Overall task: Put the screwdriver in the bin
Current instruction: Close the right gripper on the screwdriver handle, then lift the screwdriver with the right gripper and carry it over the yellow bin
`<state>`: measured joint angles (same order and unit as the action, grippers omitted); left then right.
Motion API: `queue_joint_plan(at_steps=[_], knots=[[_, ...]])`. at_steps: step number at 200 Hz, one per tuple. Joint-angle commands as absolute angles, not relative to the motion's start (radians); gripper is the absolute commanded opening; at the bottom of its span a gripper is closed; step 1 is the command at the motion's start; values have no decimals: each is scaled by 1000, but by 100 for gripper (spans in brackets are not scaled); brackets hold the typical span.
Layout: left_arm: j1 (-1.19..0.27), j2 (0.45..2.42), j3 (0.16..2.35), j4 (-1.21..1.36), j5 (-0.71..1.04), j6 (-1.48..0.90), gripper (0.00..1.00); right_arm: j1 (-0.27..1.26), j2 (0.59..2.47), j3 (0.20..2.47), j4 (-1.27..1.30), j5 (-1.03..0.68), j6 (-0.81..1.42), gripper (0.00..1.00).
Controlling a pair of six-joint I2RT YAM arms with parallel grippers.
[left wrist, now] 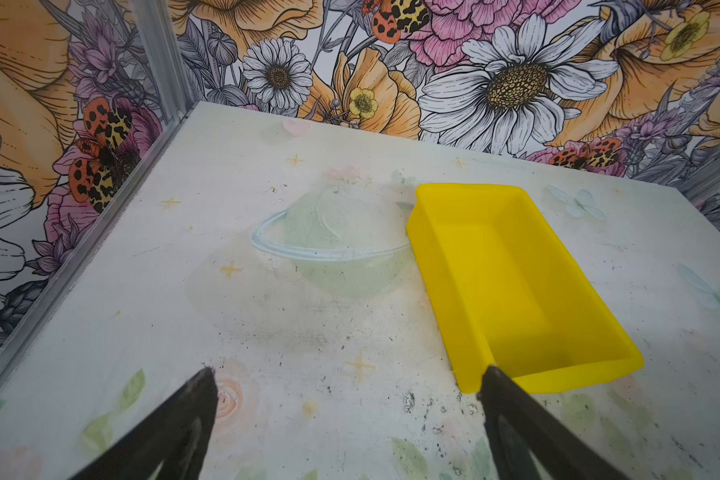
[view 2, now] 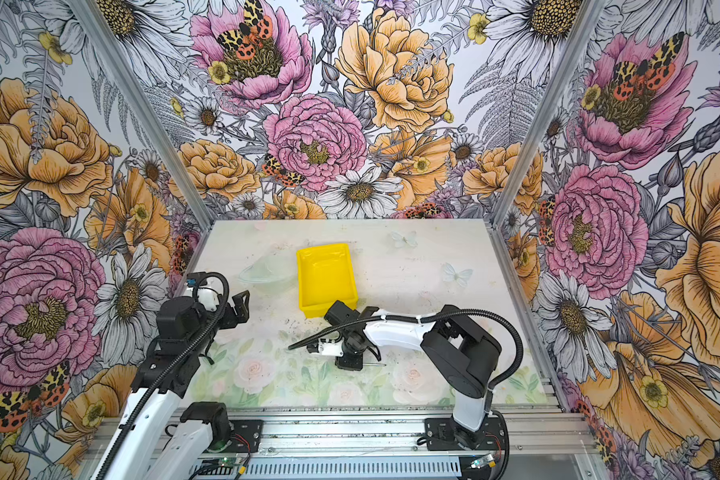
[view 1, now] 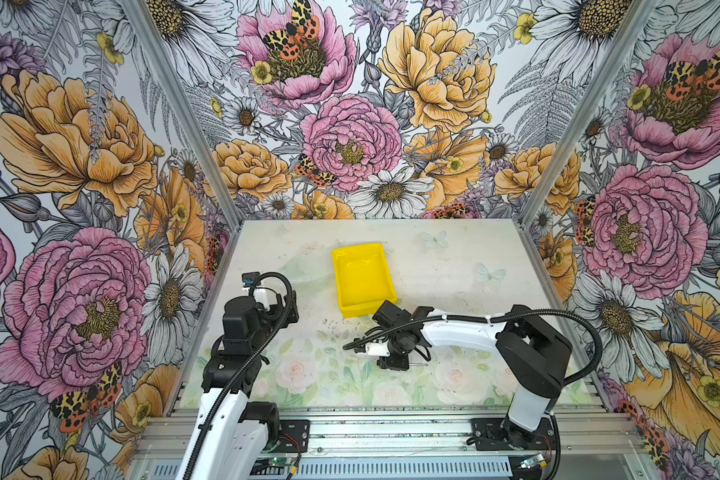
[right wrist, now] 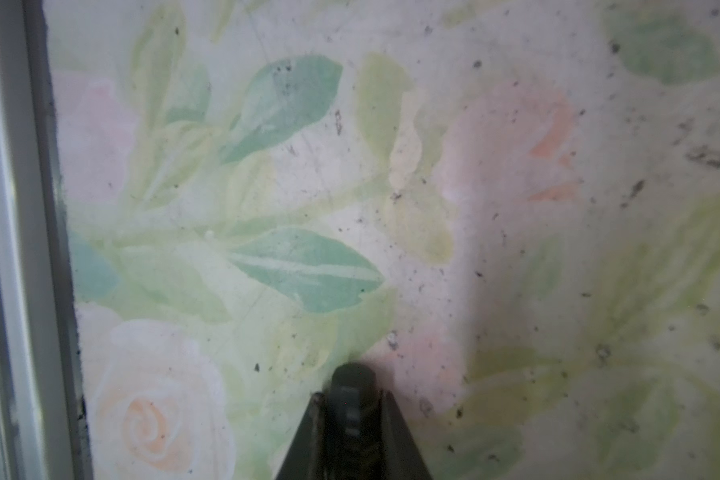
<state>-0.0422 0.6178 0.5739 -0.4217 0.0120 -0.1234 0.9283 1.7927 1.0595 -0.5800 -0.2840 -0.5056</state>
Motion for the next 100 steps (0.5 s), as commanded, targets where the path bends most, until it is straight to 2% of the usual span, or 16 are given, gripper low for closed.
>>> queue_joint_plan(at_steps=[1, 100], knots=[[-31, 623, 555, -404, 45, -103, 99, 921, 1771, 1062, -595, -262, -444, 0], [-28, 662, 507, -312, 58, -110, 99, 891, 1586, 1141, -604, -182, -142, 0]])
